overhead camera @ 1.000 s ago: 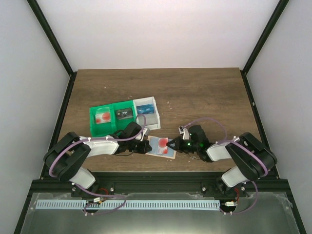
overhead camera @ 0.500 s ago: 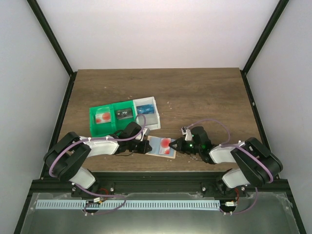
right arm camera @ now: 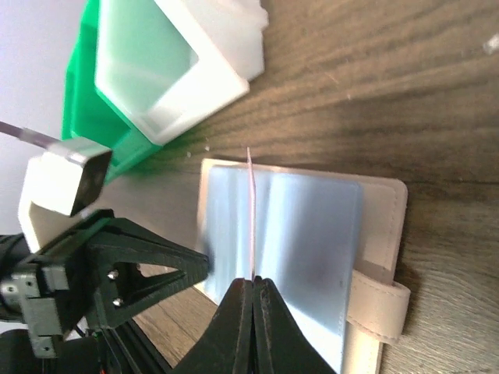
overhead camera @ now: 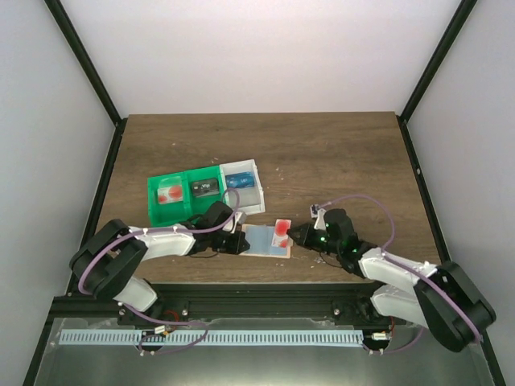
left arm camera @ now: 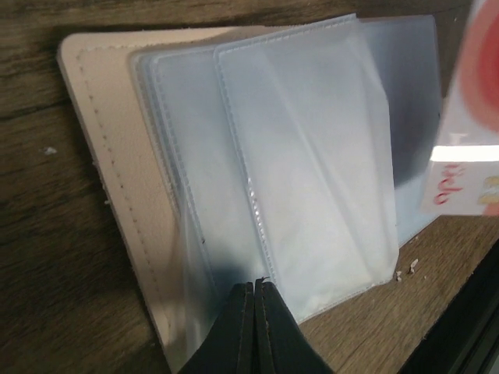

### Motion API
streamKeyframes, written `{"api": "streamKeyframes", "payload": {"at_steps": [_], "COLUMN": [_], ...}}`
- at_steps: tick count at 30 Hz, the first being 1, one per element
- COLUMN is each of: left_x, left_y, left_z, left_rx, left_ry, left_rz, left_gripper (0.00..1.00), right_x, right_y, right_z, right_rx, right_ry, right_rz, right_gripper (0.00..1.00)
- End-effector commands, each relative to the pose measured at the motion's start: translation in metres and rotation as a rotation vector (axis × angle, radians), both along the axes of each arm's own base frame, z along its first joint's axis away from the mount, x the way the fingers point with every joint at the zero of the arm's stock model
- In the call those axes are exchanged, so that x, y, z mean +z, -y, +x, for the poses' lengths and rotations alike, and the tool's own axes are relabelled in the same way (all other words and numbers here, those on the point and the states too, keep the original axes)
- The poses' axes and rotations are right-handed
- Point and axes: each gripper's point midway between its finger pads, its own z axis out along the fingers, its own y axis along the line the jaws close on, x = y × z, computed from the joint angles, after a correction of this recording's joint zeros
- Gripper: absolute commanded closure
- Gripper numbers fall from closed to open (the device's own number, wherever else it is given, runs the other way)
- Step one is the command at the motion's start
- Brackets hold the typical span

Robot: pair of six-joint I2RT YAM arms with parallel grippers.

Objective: Take the credit cards out of the card holder

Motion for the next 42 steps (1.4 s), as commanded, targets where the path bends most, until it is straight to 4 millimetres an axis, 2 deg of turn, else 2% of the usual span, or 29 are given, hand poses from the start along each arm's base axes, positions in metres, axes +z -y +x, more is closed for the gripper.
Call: {"api": "streamKeyframes", "payload": {"at_steps": [1,5,8,11,15,18,26,29,33,35,38,42], "left_x": [0.007,0.033,0.061,0.096,0.134,0.157,0.161,0.162,0.154,0.154,0.156,0.155], "left_y": [-0.002,0.006,0.013,0.025,0.039,0.047,0.060,0.062,0.065,0.066,0.066,0.065], "left_z": [-0.003,0.005,0.014,0.018,0.012,0.005,0.000,0.002,0.006,0.006,0.005,0.002], "left_rx": [0.006,0.020,0.046,0.050,0.036,0.012,-0.031,-0.033,-0.026,-0.028,-0.028,-0.040], "left_ry": [-0.005,0.026,0.072,0.110,0.110,0.107,0.032,0.041,0.033,0.028,0.025,0.007], "left_rz": [0.007,-0.047,-0.107,-0.219,-0.416,-0.574,-0.682,-0.701,-0.681,-0.694,-0.715,-0.733], "left_gripper": [1.00,0.94,0.78,0.64,0.49,0.45,0.43,0.47,0.54,0.63,0.81,0.99], "right_x": [0.009,0.035,0.054,0.064,0.080,0.089,0.116,0.118,0.116,0.114,0.111,0.103], "right_y": [0.015,0.016,0.015,0.015,0.013,0.011,0.002,-0.002,-0.003,-0.004,-0.004,-0.004], "right_z": [0.005,0.008,0.009,0.007,0.007,0.009,0.008,0.006,-0.001,-0.002,-0.004,-0.010], "right_rx": [-0.080,-0.120,-0.132,-0.145,-0.165,-0.174,-0.135,-0.106,-0.081,-0.071,-0.062,-0.043], "right_ry": [0.023,0.079,0.129,0.144,0.148,0.145,0.169,0.183,0.176,0.171,0.167,0.165], "right_rz": [-0.024,0.050,0.127,0.186,0.301,0.364,0.507,0.517,0.543,0.535,0.527,0.505], "right_gripper": [0.99,0.99,1.00,0.99,1.00,0.99,0.99,0.99,1.00,0.99,1.00,0.99]}}
